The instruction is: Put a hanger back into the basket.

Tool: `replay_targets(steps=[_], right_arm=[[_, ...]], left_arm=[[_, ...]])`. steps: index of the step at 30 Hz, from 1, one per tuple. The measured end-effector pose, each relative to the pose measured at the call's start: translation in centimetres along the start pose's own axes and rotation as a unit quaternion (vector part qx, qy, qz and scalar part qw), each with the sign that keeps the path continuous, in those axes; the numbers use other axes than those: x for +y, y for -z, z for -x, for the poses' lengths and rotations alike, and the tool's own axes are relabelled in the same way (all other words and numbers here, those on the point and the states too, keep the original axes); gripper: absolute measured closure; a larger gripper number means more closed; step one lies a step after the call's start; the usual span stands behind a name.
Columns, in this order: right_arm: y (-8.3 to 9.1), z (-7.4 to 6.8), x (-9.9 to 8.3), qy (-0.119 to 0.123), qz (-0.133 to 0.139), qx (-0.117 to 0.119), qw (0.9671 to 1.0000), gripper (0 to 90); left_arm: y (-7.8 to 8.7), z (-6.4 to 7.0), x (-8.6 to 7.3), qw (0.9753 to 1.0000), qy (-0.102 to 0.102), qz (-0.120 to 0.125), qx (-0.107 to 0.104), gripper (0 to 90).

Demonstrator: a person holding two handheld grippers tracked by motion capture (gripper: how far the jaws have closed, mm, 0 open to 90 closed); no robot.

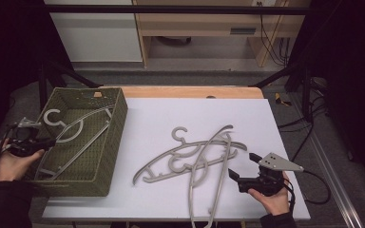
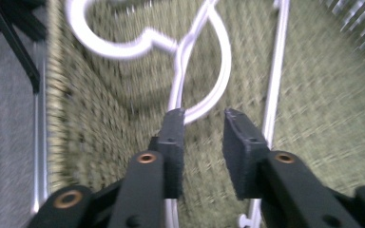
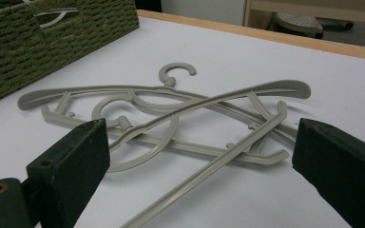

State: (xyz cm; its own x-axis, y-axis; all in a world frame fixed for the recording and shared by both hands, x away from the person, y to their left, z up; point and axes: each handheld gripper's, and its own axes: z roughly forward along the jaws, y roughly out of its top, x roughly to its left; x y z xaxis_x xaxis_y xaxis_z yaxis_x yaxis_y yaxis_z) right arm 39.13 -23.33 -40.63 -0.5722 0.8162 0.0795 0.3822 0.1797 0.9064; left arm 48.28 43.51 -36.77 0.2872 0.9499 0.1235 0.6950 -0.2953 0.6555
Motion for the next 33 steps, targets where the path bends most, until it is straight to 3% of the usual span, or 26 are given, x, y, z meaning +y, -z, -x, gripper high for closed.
replay_targets(steps=[5,8,10,14,18,22,24,29,33], right_arm=[[0.1,0.0,0.0,0.001,0.000,0.001,1.0000,5.5],[0.1,0.0,0.0,0.001,0.002,0.001,1.0000,5.5],[0.1,0.0,0.0,0.001,0.001,0.001,1.0000,5.5],[0.1,0.0,0.1,0.001,0.002,0.000,1.0000,5.5],[0.3,0.0,0.0,-0.004,0.005,-0.002,1.0000,5.5],[0.3,0.2,0.0,-0.005,0.005,-0.004,1.0000,5.4],[0.4,0.2,0.0,-0.002,0.006,-0.002,1.0000,5.3],[0.8,0.3,0.2,0.001,0.016,0.002,0.9999,4.7],[1.1,0.4,0.2,0.000,0.025,0.004,0.9997,4.6]], left_arm=[[2.5,2.1,0.4,0.9972,-0.001,0.069,-0.030,55.1],[3.8,4.3,0.6,0.9930,-0.014,0.107,-0.046,46.5],[4.4,5.9,0.8,0.9893,-0.017,0.131,-0.063,40.4],[5.3,9.9,1.1,0.9770,-0.027,0.183,-0.106,27.5],[5.5,13.1,1.2,0.9700,-0.042,0.201,-0.130,18.5],[5.6,15.9,0.8,0.9600,-0.038,0.229,-0.157,14.8],[5.6,17.2,0.6,0.9566,-0.037,0.237,-0.165,13.4],[5.3,19.6,-0.1,0.9526,-0.045,0.237,-0.185,11.6],[4.7,21.1,-0.5,0.9518,-0.047,0.232,-0.195,11.0]])
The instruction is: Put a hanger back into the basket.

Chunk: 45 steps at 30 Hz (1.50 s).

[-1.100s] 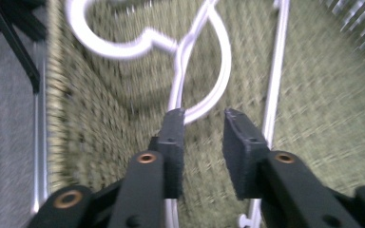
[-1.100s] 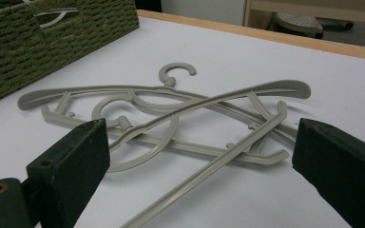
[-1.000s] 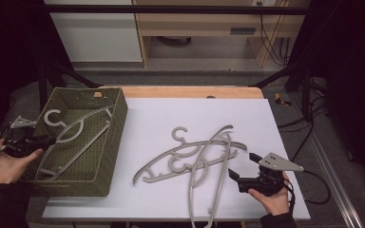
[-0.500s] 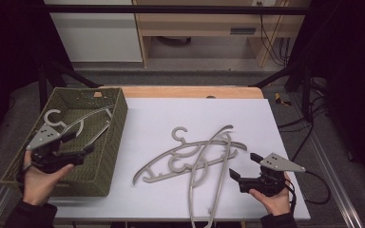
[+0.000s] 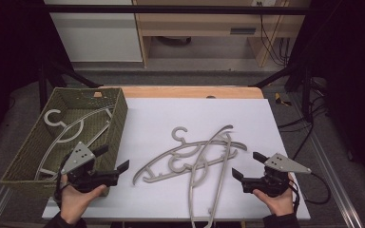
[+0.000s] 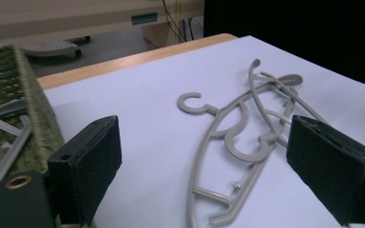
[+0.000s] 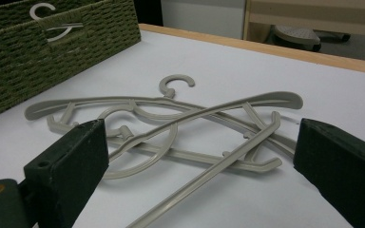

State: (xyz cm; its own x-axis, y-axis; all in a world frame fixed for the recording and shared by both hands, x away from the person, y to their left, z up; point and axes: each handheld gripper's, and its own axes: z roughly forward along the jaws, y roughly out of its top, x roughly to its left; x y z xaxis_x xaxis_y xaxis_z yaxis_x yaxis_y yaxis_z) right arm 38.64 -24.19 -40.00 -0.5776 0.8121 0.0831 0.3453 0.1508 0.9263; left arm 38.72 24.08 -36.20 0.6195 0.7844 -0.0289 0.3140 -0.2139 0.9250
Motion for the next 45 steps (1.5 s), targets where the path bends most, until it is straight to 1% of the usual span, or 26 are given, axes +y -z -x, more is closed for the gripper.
replay_targets(steps=[2,4,9,13,14,18,20,21,22,24,26,28,29,33,34,35,36,39,40,41,43,45], right_arm=[[0.1,0.0,0.0,0.002,0.003,0.000,1.0000,4.6],[0.3,0.0,0.0,-0.004,0.006,0.001,1.0000,4.6],[0.5,0.0,0.1,-0.002,0.008,0.003,1.0000,4.7],[0.4,0.1,0.0,-0.002,0.007,0.001,1.0000,4.7],[0.4,0.0,0.0,-0.003,0.006,0.001,1.0000,4.7],[0.3,0.0,0.0,-0.002,0.003,0.001,1.0000,4.7],[0.3,0.0,0.0,-0.002,0.004,0.002,1.0000,4.7],[0.3,0.0,0.0,-0.001,0.003,0.002,1.0000,4.7],[0.3,0.0,0.0,-0.001,0.002,0.002,1.0000,4.7],[0.4,-0.1,0.1,0.001,0.004,0.003,1.0000,4.7],[0.4,-0.1,0.1,0.000,0.004,0.004,1.0000,4.7],[0.4,-0.1,0.1,0.006,0.004,0.006,1.0000,4.7],[0.4,-0.2,0.2,0.001,0.005,0.004,1.0000,4.7],[0.4,-0.2,0.2,-0.001,0.005,0.005,1.0000,4.8],[0.4,-0.2,0.1,-0.001,0.005,0.004,1.0000,4.8],[0.4,-0.1,0.1,0.007,0.002,0.005,1.0000,4.8],[0.4,-0.1,0.1,0.006,0.002,0.005,1.0000,4.8],[0.3,-0.2,0.1,0.005,0.003,0.005,1.0000,4.8],[0.3,-0.2,0.1,0.005,0.002,0.006,1.0000,4.8],[0.3,-0.2,0.1,0.007,0.002,0.006,1.0000,4.9],[0.2,-0.2,0.1,0.005,0.002,0.005,1.0000,4.9],[0.2,-0.2,0.0,0.005,0.000,0.006,1.0000,4.8]], left_arm=[[-0.3,0.5,-0.3,1.0000,0.000,0.005,-0.001,11.4],[-0.7,0.9,-0.6,1.0000,0.001,-0.002,-0.008,11.4],[-1.8,1.8,-1.1,0.9997,-0.002,-0.016,-0.019,11.3],[-3.6,3.2,-2.1,0.9987,-0.006,-0.040,-0.031,11.5],[-4.1,3.6,-2.3,0.9982,-0.006,-0.046,-0.038,11.4],[-5.8,5.1,-2.9,0.9959,-0.012,-0.071,-0.056,11.6],[-6.7,6.0,-3.1,0.9945,-0.023,-0.082,-0.061,12.0],[-7.0,6.3,-3.1,0.9939,-0.026,-0.086,-0.064,12.1],[-7.5,6.7,-3.1,0.9927,-0.028,-0.093,-0.072,12.4],[-8.2,7.4,-3.1,0.9913,-0.028,-0.100,-0.080,12.9],[-9.0,8.0,-3.1,0.9897,-0.032,-0.110,-0.085,13.1],[-9.8,8.6,-3.0,0.9885,-0.034,-0.116,-0.090,13.2],[-10.1,8.8,-2.9,0.9881,-0.035,-0.118,-0.092,13.6],[-11.4,9.6,-3.1,0.9856,-0.036,-0.135,-0.095,15.6],[-11.9,9.9,-3.3,0.9843,-0.036,-0.143,-0.096,16.0],[-12.2,10.0,-3.4,0.9838,-0.037,-0.147,-0.095,16.9],[-12.5,10.2,-3.5,0.9828,-0.040,-0.153,-0.095,17.5],[-13.4,10.9,-4.1,0.9801,-0.038,-0.164,-0.105,21.0],[-13.7,11.2,-4.3,0.9789,-0.044,-0.170,-0.105,22.6],[-13.9,11.4,-4.4,0.9782,-0.043,-0.173,-0.106,23.8],[-14.4,11.7,-4.7,0.9771,-0.035,-0.177,-0.113,26.5],[-14.8,12.0,-4.8,0.9748,-0.031,-0.186,-0.119,28.5]])
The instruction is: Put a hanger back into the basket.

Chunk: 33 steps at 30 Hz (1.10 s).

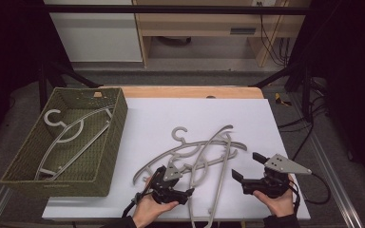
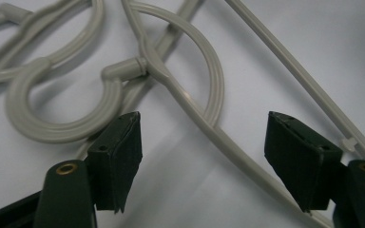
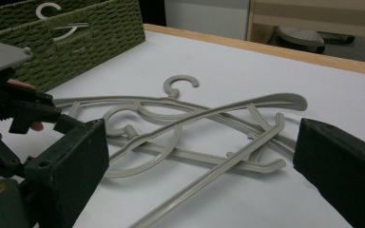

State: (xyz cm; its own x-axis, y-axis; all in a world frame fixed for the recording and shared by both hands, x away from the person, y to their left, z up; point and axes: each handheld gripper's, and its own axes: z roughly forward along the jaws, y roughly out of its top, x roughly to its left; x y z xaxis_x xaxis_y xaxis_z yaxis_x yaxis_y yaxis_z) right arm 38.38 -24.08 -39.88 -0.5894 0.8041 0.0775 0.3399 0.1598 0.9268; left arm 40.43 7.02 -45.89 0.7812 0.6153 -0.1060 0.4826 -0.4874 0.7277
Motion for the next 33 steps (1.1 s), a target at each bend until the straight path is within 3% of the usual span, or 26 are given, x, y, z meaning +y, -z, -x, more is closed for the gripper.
replay_targets(steps=[4,8,12,16,20,25,28,33], right_arm=[[-0.1,0.0,0.0,0.001,0.000,0.002,1.0000,4.7],[0.0,0.0,0.0,0.001,0.001,0.001,1.0000,4.7],[0.0,0.0,0.0,0.001,0.001,0.003,1.0000,4.5],[0.0,0.0,0.0,-0.002,0.003,0.002,1.0000,4.6],[0.0,0.1,-0.1,-0.002,0.002,0.002,1.0000,4.6],[0.0,0.0,0.0,-0.001,0.004,0.002,1.0000,4.5],[0.1,0.1,-0.1,-0.003,0.002,0.003,1.0000,4.5],[0.1,0.1,-0.1,-0.002,0.002,0.002,1.0000,4.5]], left_arm=[[-1.0,0.4,0.0,0.9997,0.002,-0.024,-0.001,33.7],[-1.9,0.6,-0.2,0.9993,0.017,-0.033,0.001,38.5],[-2.2,0.7,-0.2,0.9993,0.013,-0.032,0.016,44.0],[-2.3,0.8,-0.1,0.9989,0.024,-0.031,0.023,47.5],[-2.6,1.3,0.4,0.9975,0.008,-0.048,0.051,57.3],[-2.5,0.4,0.8,0.9970,0.033,-0.062,0.035,64.0],[-2.4,-0.1,0.9,0.9970,0.037,-0.062,0.027,70.6],[-2.1,-0.5,0.9,0.9965,0.036,-0.072,0.022,72.1]])
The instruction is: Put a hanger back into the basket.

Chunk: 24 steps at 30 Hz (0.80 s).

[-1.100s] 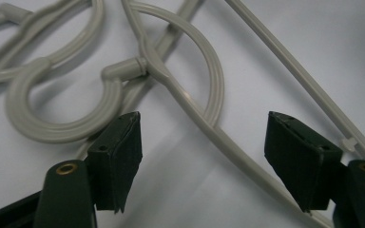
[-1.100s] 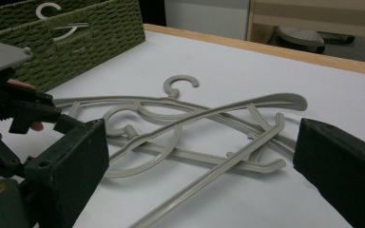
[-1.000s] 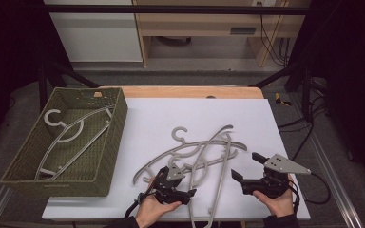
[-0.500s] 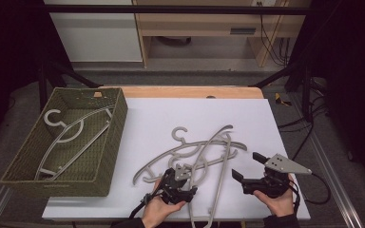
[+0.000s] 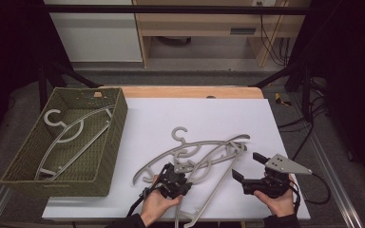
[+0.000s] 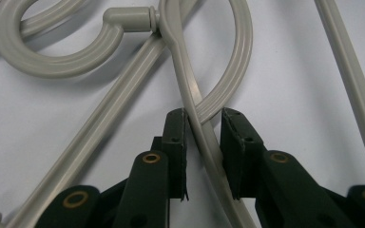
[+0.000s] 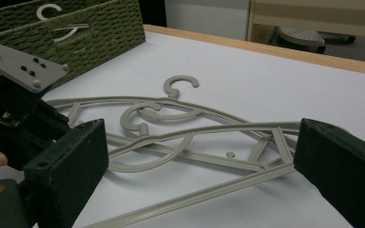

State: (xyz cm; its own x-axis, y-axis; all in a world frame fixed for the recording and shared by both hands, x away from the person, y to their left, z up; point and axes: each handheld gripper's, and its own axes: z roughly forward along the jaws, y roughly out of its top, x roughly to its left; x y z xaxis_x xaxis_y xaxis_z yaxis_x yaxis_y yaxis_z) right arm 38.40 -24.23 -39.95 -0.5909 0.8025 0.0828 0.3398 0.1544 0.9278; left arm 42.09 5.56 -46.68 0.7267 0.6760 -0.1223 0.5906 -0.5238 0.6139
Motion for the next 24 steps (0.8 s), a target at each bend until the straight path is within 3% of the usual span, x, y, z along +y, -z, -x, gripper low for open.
replay_targets(steps=[7,24], right_arm=[[0.0,0.0,0.0,-0.001,0.000,0.000,1.0000,4.6],[-0.1,0.0,-0.1,0.003,-0.002,0.002,1.0000,4.6]], left_arm=[[0.5,-0.9,0.0,0.9999,0.002,-0.013,-0.001,74.9],[2.4,-3.4,-0.6,0.9989,-0.019,-0.025,0.035,80.0]])
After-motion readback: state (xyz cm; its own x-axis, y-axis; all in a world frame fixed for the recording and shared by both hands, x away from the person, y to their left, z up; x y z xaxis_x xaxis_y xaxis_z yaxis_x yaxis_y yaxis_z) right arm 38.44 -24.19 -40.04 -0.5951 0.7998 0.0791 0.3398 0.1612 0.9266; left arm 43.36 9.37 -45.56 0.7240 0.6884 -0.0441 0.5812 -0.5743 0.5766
